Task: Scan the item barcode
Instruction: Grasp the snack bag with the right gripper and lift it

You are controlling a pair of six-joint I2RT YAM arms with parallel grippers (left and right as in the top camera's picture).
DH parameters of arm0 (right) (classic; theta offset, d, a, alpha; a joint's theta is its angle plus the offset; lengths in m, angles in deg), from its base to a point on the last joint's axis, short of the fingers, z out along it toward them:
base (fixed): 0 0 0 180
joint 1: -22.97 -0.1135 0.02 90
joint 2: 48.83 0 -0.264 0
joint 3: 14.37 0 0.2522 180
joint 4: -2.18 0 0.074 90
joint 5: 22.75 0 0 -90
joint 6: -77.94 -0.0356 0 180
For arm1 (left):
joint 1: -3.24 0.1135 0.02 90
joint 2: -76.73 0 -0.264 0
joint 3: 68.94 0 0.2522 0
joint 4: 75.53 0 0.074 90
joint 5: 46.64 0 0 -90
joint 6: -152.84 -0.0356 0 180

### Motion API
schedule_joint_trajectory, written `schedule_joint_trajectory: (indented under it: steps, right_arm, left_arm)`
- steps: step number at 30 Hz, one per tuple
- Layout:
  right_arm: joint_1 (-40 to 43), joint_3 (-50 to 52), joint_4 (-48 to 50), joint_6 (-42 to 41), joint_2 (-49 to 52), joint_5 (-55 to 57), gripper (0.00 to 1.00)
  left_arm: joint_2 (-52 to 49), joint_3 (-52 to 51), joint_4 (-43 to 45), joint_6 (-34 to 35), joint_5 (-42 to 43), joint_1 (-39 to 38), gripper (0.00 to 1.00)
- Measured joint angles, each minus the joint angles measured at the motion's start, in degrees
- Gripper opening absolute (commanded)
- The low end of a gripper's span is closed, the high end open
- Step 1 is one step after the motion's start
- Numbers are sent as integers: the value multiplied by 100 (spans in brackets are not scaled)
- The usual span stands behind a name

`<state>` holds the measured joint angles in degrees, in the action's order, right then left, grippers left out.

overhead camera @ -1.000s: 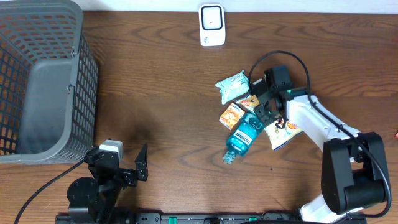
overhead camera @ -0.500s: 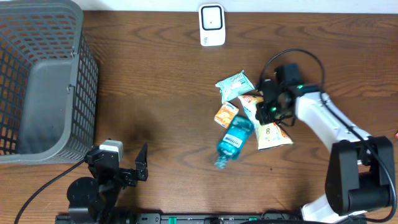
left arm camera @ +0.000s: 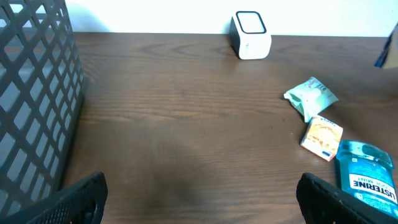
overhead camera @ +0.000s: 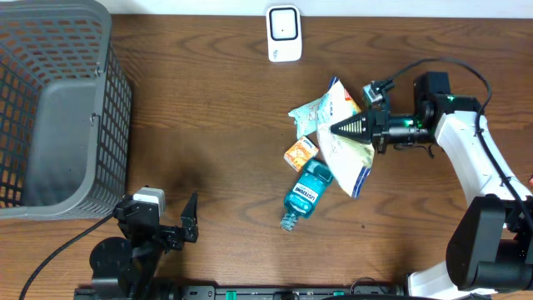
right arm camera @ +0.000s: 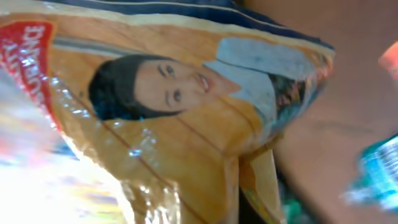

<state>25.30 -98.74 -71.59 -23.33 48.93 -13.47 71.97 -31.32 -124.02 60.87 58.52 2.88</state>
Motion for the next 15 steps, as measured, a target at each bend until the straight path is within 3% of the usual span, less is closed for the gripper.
schedule_joint_trajectory:
  steps: [4,8,10,15]
  right_arm:
    - [0,0,-87,-717,0,-308,6]
    - [0,0,-92,-1204,0,-437,17]
    - [0,0,-94,-1526,0,-476,18]
    - [0,0,-92,-2645,0,-505,1]
  left_arm:
    - [0,0,2,0,-2,-2,97]
    - [0,0,2,0,-2,-2,97]
    - [0,0,0,0,-2,-2,97]
    - [0,0,2,0,-2,-2,97]
